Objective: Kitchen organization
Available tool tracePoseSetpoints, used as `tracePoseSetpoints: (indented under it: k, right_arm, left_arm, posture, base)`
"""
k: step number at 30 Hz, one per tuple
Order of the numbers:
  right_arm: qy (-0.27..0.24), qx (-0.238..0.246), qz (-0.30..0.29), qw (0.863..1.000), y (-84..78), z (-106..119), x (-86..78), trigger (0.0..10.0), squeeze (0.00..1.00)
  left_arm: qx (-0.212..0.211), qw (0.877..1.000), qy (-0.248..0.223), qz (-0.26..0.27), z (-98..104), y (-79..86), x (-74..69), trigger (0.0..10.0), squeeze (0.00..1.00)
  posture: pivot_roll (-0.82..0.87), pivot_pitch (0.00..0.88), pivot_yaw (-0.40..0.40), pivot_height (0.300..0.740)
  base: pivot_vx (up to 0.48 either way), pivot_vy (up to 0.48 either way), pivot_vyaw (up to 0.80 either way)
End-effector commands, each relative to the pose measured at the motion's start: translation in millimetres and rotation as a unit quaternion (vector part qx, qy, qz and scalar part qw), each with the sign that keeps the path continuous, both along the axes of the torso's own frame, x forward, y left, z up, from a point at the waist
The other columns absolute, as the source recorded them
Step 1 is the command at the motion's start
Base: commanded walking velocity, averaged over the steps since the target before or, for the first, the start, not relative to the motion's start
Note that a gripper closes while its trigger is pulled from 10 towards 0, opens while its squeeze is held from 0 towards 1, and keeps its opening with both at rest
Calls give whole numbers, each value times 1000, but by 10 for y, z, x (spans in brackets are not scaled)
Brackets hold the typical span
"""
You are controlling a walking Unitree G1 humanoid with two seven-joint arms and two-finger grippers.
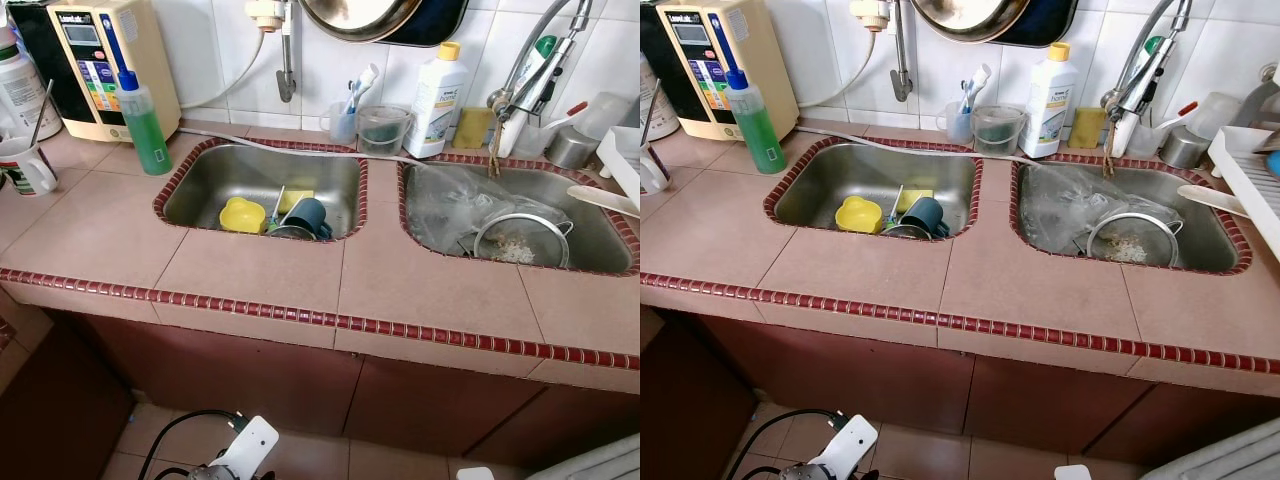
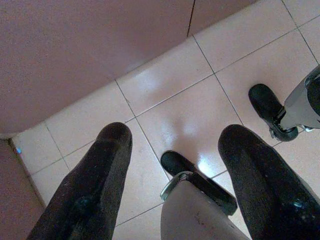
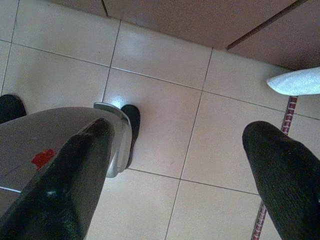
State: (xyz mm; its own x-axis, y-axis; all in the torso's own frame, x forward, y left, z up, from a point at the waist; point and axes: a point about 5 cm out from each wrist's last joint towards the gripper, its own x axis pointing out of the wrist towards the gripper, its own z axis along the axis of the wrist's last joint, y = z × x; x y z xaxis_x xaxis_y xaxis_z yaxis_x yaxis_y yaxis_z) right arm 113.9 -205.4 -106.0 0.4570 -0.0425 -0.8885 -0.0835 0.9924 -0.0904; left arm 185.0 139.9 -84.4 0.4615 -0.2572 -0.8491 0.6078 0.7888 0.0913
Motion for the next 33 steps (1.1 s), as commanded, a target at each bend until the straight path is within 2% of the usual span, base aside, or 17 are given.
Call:
tracePoseSetpoints:
  k: [1, 33]
  right_arm:
    - [27, 37, -9, 999, 174, -67, -146, 10000, 0]
    - [17, 41, -16, 999, 202, -52, -69, 10000, 0]
  left_arm:
    - [38, 999, 29, 2, -102, 88, -200, 10000, 0]
    - [35, 999, 29, 6, -86, 81, -159, 10000, 0]
  posture:
    - [-191, 0, 26, 740]
    - [-186, 0, 26, 740]
  base:
    - [0, 0, 0]
    - [0, 0, 0]
